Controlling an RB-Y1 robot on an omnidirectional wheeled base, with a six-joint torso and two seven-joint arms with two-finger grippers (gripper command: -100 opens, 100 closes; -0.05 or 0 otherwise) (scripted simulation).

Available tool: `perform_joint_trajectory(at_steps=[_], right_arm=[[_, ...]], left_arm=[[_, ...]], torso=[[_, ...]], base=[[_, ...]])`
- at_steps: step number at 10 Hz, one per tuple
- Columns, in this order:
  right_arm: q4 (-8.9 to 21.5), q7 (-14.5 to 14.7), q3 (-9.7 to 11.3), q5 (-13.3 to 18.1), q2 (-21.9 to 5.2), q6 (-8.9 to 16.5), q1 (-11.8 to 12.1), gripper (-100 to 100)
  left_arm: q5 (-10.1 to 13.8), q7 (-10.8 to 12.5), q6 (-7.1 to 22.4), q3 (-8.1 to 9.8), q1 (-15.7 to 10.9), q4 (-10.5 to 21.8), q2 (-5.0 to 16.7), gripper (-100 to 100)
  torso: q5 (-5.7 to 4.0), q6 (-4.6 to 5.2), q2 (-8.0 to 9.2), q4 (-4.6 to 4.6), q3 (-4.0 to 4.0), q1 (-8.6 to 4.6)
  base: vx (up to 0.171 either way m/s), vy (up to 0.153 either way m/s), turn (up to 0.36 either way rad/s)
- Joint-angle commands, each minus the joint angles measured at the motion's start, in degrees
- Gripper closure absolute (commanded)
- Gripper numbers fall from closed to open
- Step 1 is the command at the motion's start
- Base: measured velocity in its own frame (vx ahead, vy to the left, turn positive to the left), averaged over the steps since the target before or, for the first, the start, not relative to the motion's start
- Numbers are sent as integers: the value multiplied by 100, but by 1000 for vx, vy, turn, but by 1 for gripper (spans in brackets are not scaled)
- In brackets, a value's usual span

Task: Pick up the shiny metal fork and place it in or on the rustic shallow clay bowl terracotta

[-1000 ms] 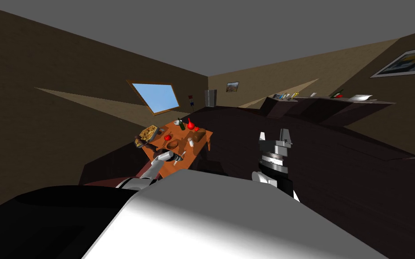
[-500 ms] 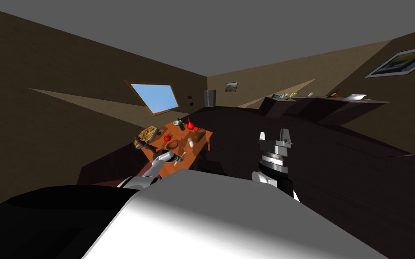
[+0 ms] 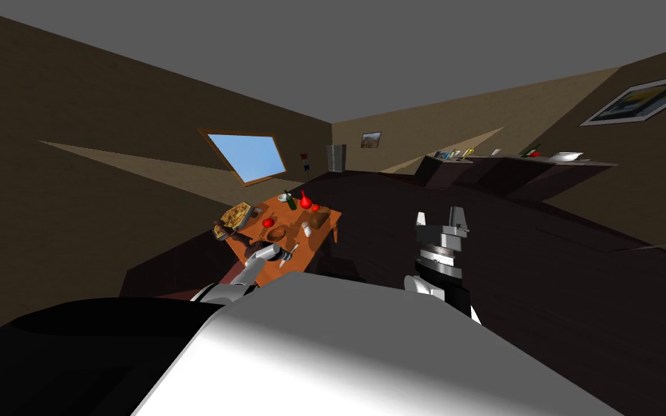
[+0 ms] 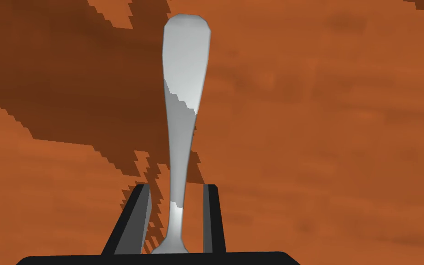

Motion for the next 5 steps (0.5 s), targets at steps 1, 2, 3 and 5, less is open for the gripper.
perform_joint_trajectory(at_steps=[1, 2, 3, 5], right_arm=[[0, 0, 0, 0, 0, 0, 0, 0], [0, 0, 0, 0, 0, 0, 0, 0], [0, 0, 0, 0, 0, 0, 0, 0], [0, 0, 0, 0, 0, 0, 0, 0]], left_arm=[[0, 0, 0, 0, 0, 0, 0, 100], [0, 0, 0, 0, 0, 0, 0, 100], [0, 0, 0, 0, 0, 0, 1, 0], [153, 79, 252, -30, 105, -322, 237, 100]], torso=[[0, 0, 0, 0, 0, 0], [0, 0, 0, 0, 0, 0], [1, 0, -1, 0, 0, 0], [-4, -4, 3, 1, 2, -12]], base=[[0, 0, 0], [0, 0, 0], [0, 0, 0], [-9, -47, 69]])
